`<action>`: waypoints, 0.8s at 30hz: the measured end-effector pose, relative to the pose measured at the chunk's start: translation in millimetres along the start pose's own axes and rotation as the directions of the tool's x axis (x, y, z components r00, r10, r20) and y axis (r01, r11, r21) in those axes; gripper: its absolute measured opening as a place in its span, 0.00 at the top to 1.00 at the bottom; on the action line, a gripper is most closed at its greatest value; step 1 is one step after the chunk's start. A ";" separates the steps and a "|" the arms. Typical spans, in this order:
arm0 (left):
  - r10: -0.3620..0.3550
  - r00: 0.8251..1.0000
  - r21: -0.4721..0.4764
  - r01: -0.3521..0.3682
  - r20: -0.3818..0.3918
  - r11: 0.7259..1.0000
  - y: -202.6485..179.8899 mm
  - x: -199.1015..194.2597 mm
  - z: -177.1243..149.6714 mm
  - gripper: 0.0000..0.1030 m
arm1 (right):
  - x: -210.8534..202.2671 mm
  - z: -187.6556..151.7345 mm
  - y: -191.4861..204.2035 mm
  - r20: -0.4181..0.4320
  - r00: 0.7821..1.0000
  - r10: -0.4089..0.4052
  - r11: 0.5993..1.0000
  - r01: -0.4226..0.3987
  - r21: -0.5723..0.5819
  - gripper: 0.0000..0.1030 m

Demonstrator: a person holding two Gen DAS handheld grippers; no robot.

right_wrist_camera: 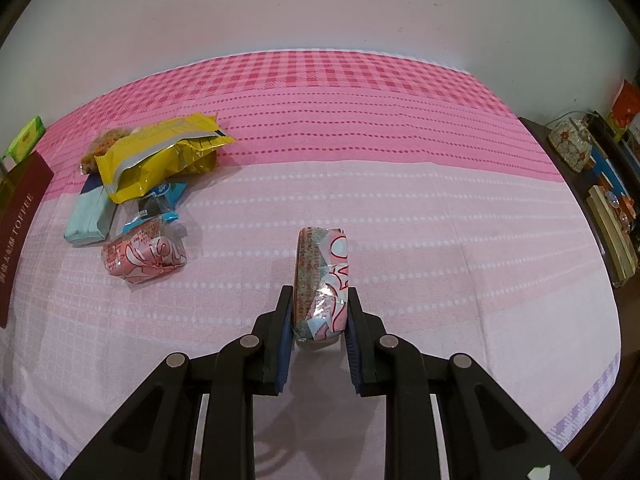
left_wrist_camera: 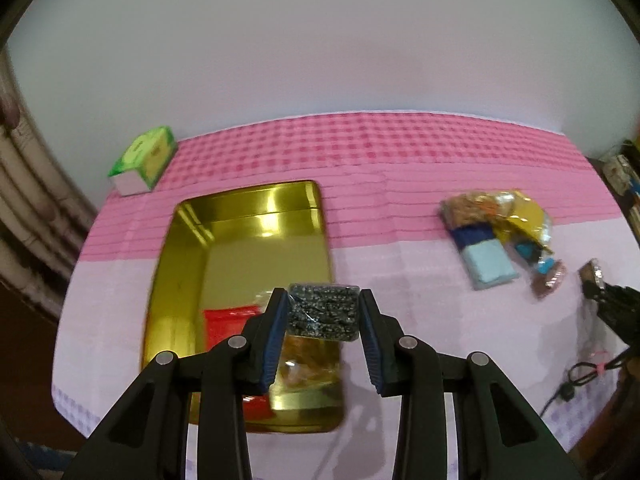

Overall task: Organize snacks
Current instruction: 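Carry the silver pack into the toffee tin and open the left gripper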

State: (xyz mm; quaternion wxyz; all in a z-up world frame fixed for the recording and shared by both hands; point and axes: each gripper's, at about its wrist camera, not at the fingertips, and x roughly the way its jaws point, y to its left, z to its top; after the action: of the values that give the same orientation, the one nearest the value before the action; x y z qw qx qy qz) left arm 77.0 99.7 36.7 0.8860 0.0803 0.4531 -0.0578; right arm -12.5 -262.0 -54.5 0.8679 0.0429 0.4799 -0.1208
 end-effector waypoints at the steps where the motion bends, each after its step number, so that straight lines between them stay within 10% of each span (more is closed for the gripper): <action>1: 0.006 1.000 -0.015 -0.006 -0.004 1.000 5.9 1.3 -1.1 0.65 | 0.0 -0.1 0.5 0.001 1.000 -0.001 1.000 0.001 -0.001 0.80; 24: 0.087 0.995 -0.062 -0.090 -0.048 0.994 60.6 38.4 -32.6 0.65 | -1.1 0.1 7.9 -0.003 1.000 -0.027 1.000 0.027 -0.009 0.80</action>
State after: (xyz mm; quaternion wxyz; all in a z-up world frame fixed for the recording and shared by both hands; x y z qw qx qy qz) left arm 84.2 164.3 -7.8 0.8793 0.0731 0.4705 -0.0021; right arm -10.9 -254.2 -53.8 0.8657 0.0325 0.4822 -0.1304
